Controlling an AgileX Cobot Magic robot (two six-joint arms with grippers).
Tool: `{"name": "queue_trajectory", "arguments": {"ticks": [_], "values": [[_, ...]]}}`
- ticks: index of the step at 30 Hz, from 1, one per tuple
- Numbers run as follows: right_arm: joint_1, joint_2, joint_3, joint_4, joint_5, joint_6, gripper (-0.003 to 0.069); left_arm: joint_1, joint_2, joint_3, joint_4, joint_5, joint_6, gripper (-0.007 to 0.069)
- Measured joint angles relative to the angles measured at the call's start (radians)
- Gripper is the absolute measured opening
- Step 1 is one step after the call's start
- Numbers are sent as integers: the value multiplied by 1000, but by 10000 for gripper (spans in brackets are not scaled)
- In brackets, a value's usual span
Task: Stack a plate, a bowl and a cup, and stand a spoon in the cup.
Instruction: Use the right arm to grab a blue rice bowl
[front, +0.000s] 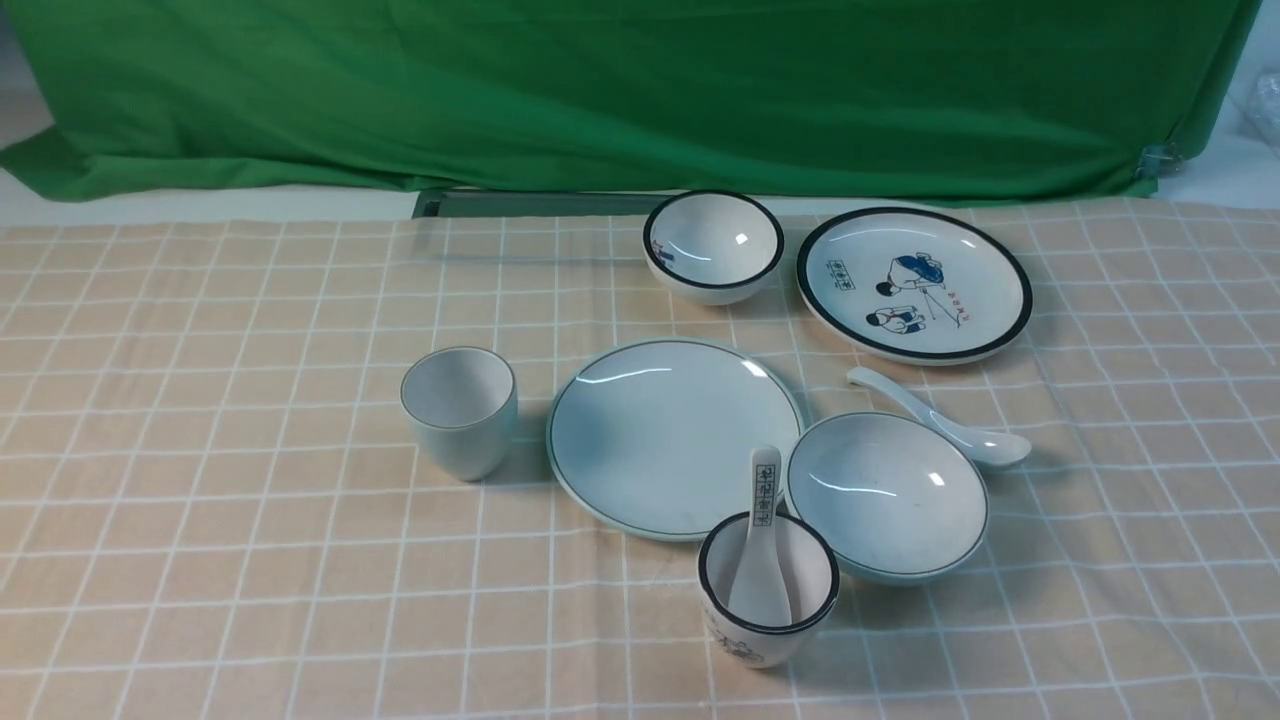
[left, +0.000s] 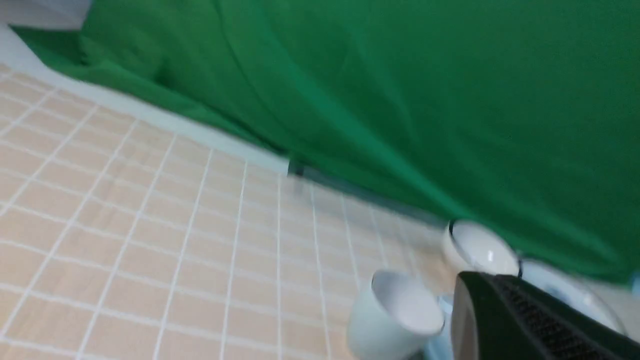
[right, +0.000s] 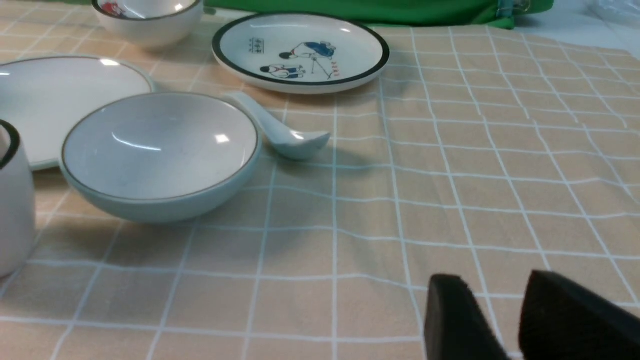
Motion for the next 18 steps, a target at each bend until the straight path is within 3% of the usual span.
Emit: {"name": "queue_trajectory", "arguments": {"ticks": [2, 3, 5, 8, 12, 14, 18], "values": [[0, 0, 0, 15, -33, 24, 244, -22, 141, -114, -37, 175, 158, 15], [0, 0, 0, 20, -39, 31, 244, -25, 155, -125, -41, 191, 158, 15], [0, 0, 0, 97, -124, 165, 244, -89, 301, -236, -86, 331, 289, 16], [0, 0, 0, 155, -226, 367, 244, -186, 437, -332, -108, 384, 368, 16], [2, 0, -2, 176, -296, 513, 232, -294, 582, -415, -99, 415, 447, 18], [23, 14, -36, 181, -208, 531, 189, -329, 656, -456, -81, 444, 458, 20], [95, 129, -224, 183, 7, 371, 114, -364, 806, -537, -49, 517, 480, 20]]}}
